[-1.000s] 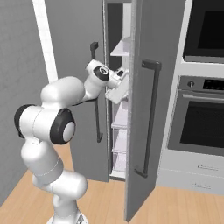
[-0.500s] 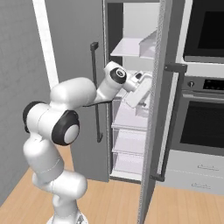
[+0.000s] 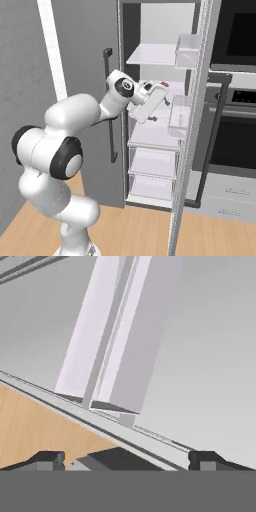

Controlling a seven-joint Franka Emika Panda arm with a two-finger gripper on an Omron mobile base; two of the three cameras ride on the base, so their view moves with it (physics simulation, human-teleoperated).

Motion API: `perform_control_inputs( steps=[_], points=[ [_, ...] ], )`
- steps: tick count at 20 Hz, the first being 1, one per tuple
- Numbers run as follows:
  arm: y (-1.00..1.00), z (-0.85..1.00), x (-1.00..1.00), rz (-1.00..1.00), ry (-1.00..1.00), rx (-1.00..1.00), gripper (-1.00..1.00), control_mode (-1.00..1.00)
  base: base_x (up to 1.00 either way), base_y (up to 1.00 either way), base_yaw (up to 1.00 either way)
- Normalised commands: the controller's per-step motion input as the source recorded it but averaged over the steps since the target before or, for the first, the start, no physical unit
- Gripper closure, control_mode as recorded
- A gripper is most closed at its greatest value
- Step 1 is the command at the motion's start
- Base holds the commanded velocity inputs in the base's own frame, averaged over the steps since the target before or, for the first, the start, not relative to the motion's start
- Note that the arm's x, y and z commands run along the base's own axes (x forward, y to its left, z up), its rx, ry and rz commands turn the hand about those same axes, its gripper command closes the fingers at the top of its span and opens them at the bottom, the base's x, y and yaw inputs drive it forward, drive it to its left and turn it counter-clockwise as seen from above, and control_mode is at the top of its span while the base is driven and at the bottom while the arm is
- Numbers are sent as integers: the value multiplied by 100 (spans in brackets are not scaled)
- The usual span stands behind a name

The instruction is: Take the strawberry from the fridge and place it on top of the pancake, located on the dining counter.

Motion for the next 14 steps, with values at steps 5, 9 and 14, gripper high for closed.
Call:
perform_control_inputs(
  steps=[5,9,14],
  points=[
    [99,-4,-25,-2,-15,43,-100,-100,0,0,0],
    [100,-13,-53,-7,-23,61,-100,-100,0,0,0],
    [94,-15,-73,-2,-12,44,-100,-100,0,0,0]
  ],
)
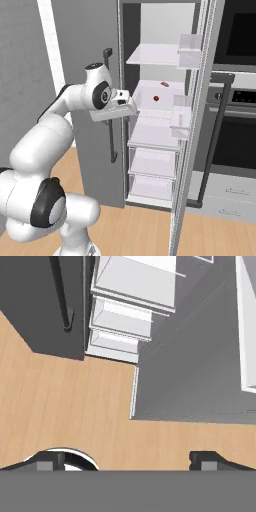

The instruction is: Take the strawberry from the fridge and place it on top of the pancake, located on the dining counter.

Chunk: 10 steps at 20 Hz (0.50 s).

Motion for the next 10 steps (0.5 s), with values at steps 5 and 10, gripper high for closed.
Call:
perform_control_inputs(
  steps=[5,10],
  points=[
    [13,1,-100,-13,-18,15,-100,-100,0,0,0],
    [0,0,-96,-18,-13,20,-100,-100,0,0,0]
  ],
)
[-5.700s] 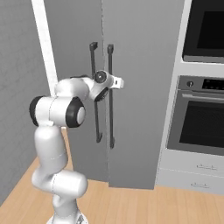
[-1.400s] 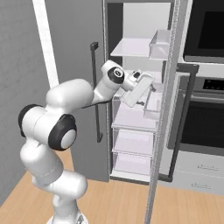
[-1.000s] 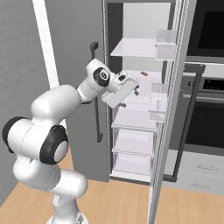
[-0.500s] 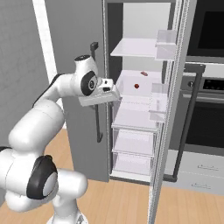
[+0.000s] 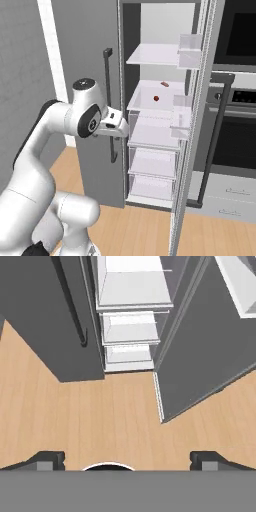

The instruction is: Take the strawberry from the fridge and place it on top of the pancake, located on the dining counter.

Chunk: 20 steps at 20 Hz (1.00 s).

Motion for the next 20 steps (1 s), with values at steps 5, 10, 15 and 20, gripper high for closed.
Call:
perform_control_inputs(
  steps=[5,10,15,20],
  points=[
    [21,0,-75,-5,-10,18,-100,-100,0,0,0],
    [62,-1,-32,-1,1,-5,-100,-100,0,0,0],
    [50,-15,-11,0,2,-11,-100,-100,0,0,0],
    [1,-39,-11,0,0,0,-100,-100,0,0,0]
  ],
)
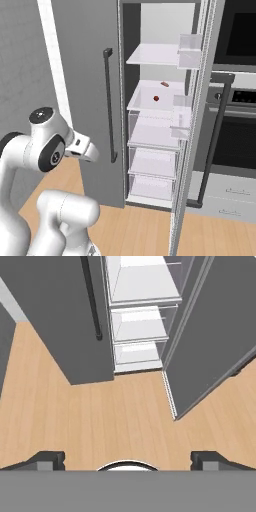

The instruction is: Take the strawberry from the fridge and place it on top of the pancake, located on the dining counter.

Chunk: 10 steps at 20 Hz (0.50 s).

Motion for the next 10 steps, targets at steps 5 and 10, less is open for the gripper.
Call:
perform_control_inputs(
  steps=[5,10],
  points=[
    [0,-20,-3,0,0,17,-100,-100,0,0,0],
    [0,-3,0,0,3,9,-100,-100,0,0,0]
  ],
)
